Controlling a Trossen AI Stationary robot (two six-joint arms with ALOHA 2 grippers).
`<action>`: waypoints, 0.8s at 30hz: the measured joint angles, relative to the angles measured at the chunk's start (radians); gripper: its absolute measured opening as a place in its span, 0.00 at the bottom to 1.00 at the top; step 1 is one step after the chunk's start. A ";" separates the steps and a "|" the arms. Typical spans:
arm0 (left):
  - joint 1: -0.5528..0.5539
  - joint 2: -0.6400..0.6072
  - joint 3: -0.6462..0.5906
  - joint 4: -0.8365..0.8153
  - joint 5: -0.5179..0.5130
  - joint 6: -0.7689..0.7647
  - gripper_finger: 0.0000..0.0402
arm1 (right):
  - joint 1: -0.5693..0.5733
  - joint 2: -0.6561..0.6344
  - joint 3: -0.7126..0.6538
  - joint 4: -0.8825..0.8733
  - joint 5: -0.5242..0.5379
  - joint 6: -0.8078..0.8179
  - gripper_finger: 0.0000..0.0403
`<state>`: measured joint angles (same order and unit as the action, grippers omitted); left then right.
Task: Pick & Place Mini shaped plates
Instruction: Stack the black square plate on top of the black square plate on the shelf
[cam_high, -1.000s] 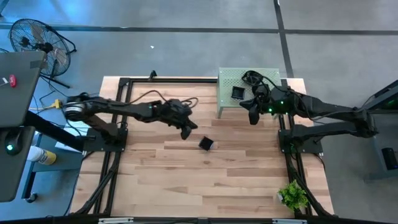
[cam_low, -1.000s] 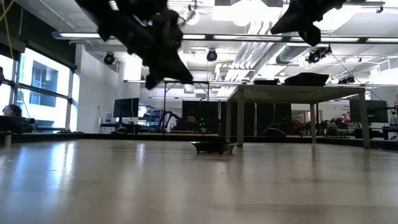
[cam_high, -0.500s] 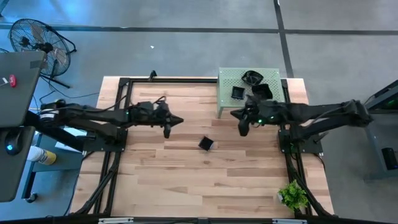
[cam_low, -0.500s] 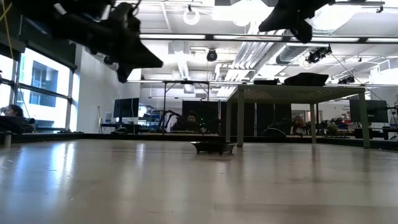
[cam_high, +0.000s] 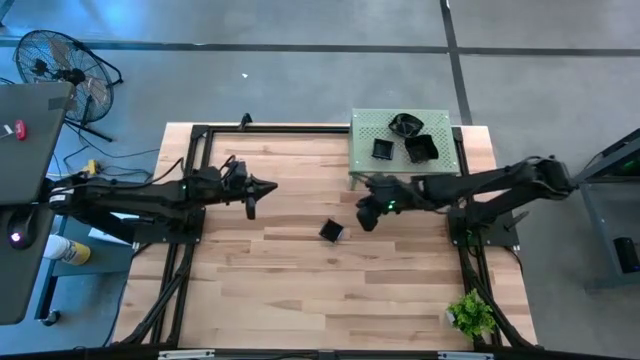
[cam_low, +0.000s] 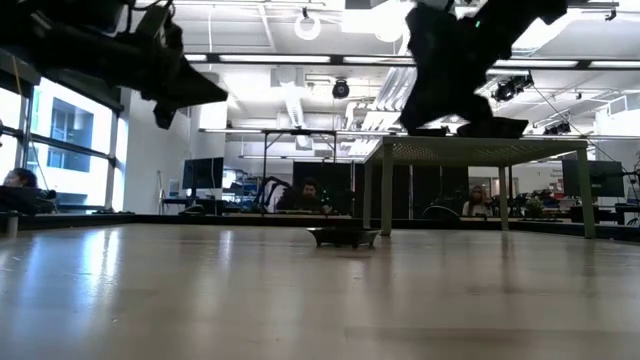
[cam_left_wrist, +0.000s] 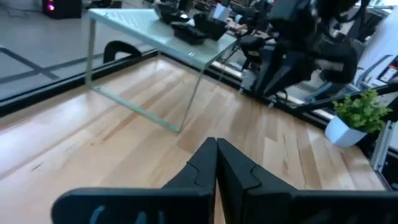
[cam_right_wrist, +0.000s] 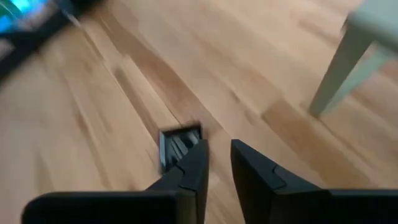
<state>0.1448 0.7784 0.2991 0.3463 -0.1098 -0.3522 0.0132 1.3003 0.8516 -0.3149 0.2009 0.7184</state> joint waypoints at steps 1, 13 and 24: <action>0.000 -0.019 -0.016 -0.004 -0.004 -0.001 0.00 | 0.000 0.024 0.000 0.000 -0.005 -0.001 0.17; 0.000 -0.123 -0.100 -0.005 -0.016 -0.072 0.00 | -0.013 0.365 0.000 0.293 -0.205 -0.143 0.22; -0.001 -0.123 -0.100 -0.008 -0.007 -0.098 0.00 | -0.014 0.468 0.000 0.373 -0.183 -0.143 0.19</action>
<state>0.1440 0.6552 0.1993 0.3382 -0.1171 -0.4503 -0.0006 1.7682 0.8516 0.0580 0.0182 0.5755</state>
